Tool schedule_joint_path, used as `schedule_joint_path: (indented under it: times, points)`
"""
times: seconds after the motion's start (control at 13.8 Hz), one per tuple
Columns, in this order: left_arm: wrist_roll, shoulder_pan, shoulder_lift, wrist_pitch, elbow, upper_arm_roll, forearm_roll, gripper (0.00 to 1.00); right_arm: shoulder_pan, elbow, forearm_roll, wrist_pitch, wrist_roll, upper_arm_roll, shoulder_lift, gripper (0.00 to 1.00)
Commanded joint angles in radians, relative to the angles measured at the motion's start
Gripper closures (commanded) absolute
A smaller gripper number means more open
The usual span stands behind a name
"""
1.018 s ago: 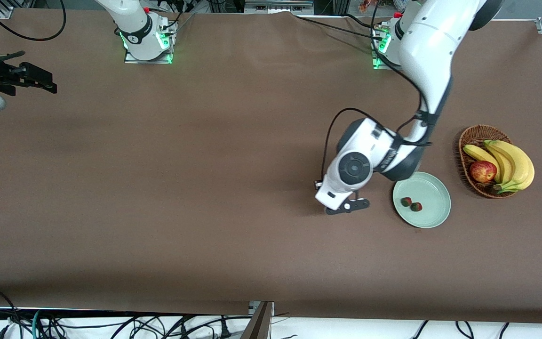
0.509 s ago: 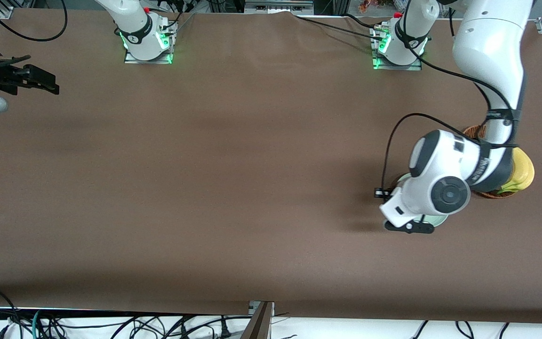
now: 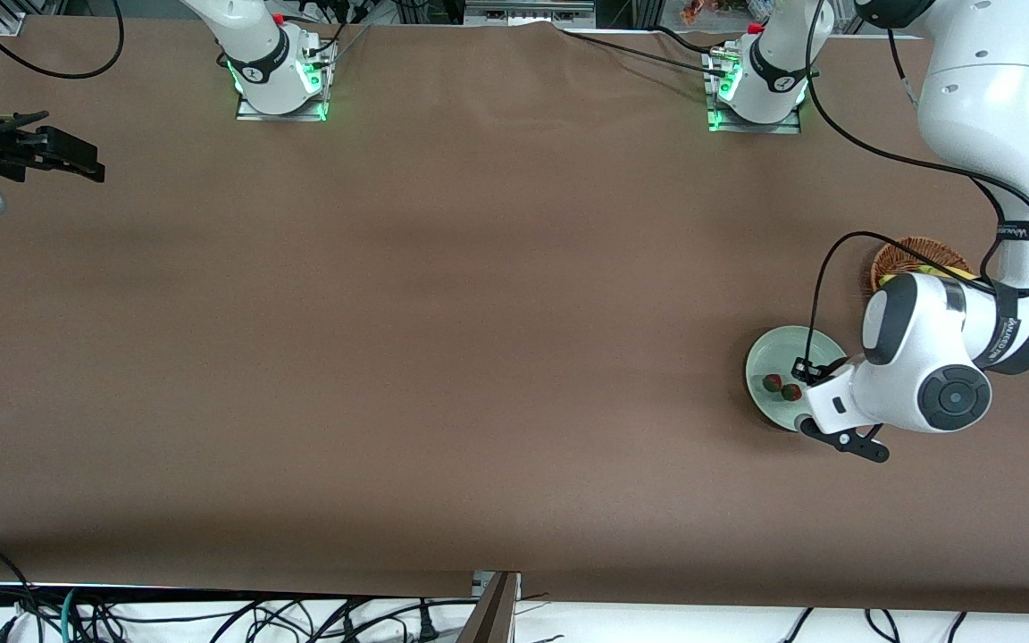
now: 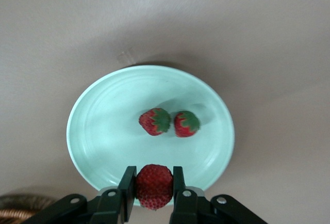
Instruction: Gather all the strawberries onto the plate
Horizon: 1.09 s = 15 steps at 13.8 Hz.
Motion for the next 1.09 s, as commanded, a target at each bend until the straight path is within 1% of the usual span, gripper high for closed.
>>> schedule_joint_path:
  times: [0.0,0.07,0.15,0.22,0.44,0.58,0.65,0.8,0.95,1.02]
  points:
    - [0.033,0.022,-0.014,0.115,-0.134,-0.012,0.019,0.65,-0.008,0.022,-0.018,-0.003,-0.023,0.008,0.008,0.00]
    - [0.033,0.028,-0.014,0.132,-0.155,-0.012,0.018,0.45,-0.008,0.022,-0.017,-0.003,-0.023,0.008,0.008,0.00]
    - [0.033,0.028,-0.014,0.134,-0.162,-0.012,0.016,0.04,-0.006,0.022,-0.017,-0.002,-0.023,0.010,0.008,0.00]
    - [0.033,0.028,-0.017,0.132,-0.157,-0.013,0.016,0.00,-0.006,0.023,-0.017,-0.002,-0.023,0.010,0.009,0.00]
    - [0.027,0.016,-0.047,0.123,-0.145,-0.022,0.015,0.00,-0.008,0.051,-0.015,-0.005,-0.028,0.008,0.029,0.00]
    - [0.018,0.016,-0.118,0.111,-0.126,-0.054,0.004,0.00,-0.008,0.078,-0.017,-0.012,-0.028,0.010,0.046,0.00]
    - [0.012,0.016,-0.161,0.076,-0.114,-0.071,0.004,0.00,-0.008,0.080,-0.017,-0.012,-0.028,0.010,0.046,0.00]
    - [-0.034,0.015,-0.248,0.036,-0.085,-0.076,0.009,0.00,-0.008,0.080,-0.017,-0.012,-0.028,0.010,0.046,0.00]
    - [-0.037,0.016,-0.329,-0.048,-0.050,-0.076,0.006,0.00,-0.008,0.080,-0.017,-0.011,-0.028,0.008,0.049,0.00]
    - [-0.039,0.015,-0.357,-0.093,-0.015,-0.079,0.009,0.00,-0.008,0.080,-0.017,-0.011,-0.028,0.008,0.049,0.00]
